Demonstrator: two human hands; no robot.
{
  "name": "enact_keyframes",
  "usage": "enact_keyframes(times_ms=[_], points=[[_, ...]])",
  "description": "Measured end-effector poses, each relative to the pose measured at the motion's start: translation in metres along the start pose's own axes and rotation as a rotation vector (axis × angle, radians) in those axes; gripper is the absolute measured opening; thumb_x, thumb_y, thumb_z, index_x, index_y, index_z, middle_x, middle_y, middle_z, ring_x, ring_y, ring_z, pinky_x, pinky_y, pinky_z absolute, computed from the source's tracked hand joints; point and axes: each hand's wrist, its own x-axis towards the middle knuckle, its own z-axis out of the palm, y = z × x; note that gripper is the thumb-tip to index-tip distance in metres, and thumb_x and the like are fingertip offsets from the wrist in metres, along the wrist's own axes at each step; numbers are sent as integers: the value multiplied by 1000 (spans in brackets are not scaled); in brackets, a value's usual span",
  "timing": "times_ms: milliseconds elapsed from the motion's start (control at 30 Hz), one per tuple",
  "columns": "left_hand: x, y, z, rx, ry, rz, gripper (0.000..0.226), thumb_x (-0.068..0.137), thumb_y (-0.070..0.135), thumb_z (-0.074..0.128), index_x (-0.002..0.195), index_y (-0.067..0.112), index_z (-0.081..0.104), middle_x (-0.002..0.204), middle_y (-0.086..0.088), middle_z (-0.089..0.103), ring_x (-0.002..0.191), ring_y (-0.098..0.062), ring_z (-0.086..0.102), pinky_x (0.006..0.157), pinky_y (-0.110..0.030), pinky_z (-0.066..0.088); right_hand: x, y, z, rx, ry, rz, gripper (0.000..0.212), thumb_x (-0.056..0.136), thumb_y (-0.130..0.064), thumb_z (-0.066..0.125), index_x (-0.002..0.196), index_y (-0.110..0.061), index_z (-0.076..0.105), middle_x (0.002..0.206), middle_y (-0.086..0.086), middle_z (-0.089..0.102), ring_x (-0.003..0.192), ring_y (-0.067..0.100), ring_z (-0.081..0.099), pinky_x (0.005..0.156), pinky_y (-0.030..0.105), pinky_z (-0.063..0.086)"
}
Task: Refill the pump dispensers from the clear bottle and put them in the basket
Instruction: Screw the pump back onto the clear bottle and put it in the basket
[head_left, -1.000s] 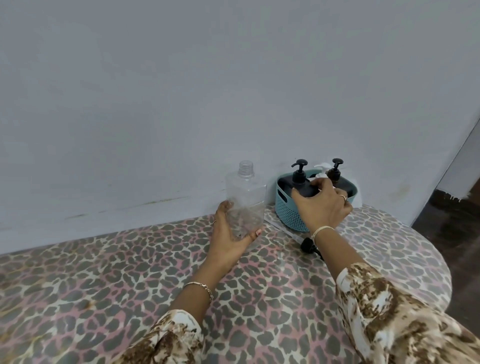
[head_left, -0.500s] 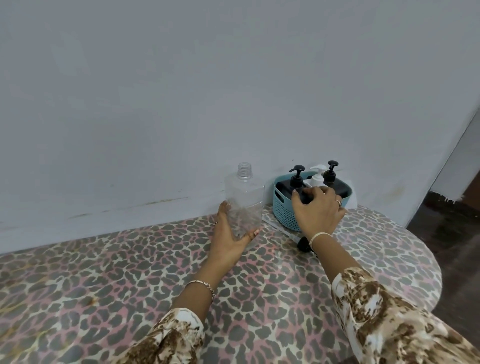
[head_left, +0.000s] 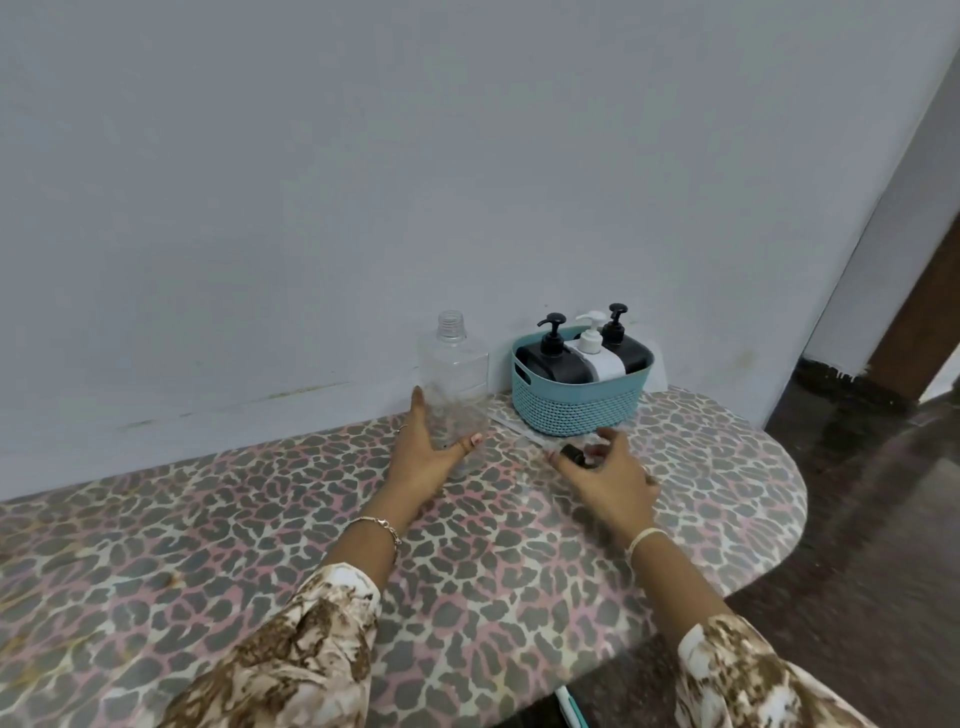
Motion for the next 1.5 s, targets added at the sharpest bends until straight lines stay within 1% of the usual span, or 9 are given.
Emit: enact_keyframes(times_ms=[100,300,600,700,833,900,1033,1133,1500], points=[[-3,0,-4,6,-40,-8,110,75,39,75,153,27,-1,160,-4,20,145,-24,23,117,-45,24,-7,7,5,-203,-28,-18,78,67,-58,71,131,-29,39,123,-4,60,121,23,50,105,43,25],[-13,-1,-8,-25,-64,-11,110,74,38,76,154,27,1,159,-3,21,144,-23,25,117,-44,24,-15,-2,4,-116,139,-83,34,72,-50,71,100,-37,58,96,-15,66,101,16,57,90,38,26],[-27,-10,-17,-101,-20,23,107,70,36,80,154,23,14,154,-2,34,136,-20,38,105,-28,33,-21,-61,-25,747,209,-126,26,65,-24,88,84,-22,70,81,-8,70,72,10,58,76,31,53],[-33,-12,-26,-105,-14,30,109,61,42,81,151,25,22,149,0,41,130,-14,43,105,-30,38,-22,-94,-38,1006,214,-187,37,70,-17,86,103,-9,70,91,0,72,85,13,67,79,25,55],[-42,-17,-39,-115,17,49,110,53,45,84,148,27,29,141,3,49,110,-4,48,79,-7,44,-26,-138,-53,1222,190,-252,28,84,-18,73,110,-18,62,111,3,68,102,15,67,79,31,58],[-45,-21,-45,-127,45,56,110,54,42,86,148,28,29,139,3,49,101,0,51,66,-1,45,-28,-159,-58,1217,169,-314,18,91,-21,64,108,-19,57,114,7,67,104,19,67,79,32,58],[-52,-27,-54,-133,85,51,109,52,41,86,146,26,32,138,2,51,102,5,52,80,-5,44,-34,-194,-67,1151,180,-470,13,99,-24,50,110,-17,49,114,11,65,96,23,69,75,29,57],[-55,-31,-57,-180,96,58,107,50,40,86,143,27,35,132,5,53,87,20,45,64,2,43,-39,-215,-72,1109,210,-562,14,99,-24,49,110,-15,48,111,11,64,87,21,70,73,28,57],[-56,-31,-56,-206,88,52,109,48,39,85,145,27,35,128,13,55,89,18,45,65,1,44,-44,-246,-71,943,193,-705,12,100,-23,49,107,-13,48,93,-4,64,76,15,69,74,33,59]])
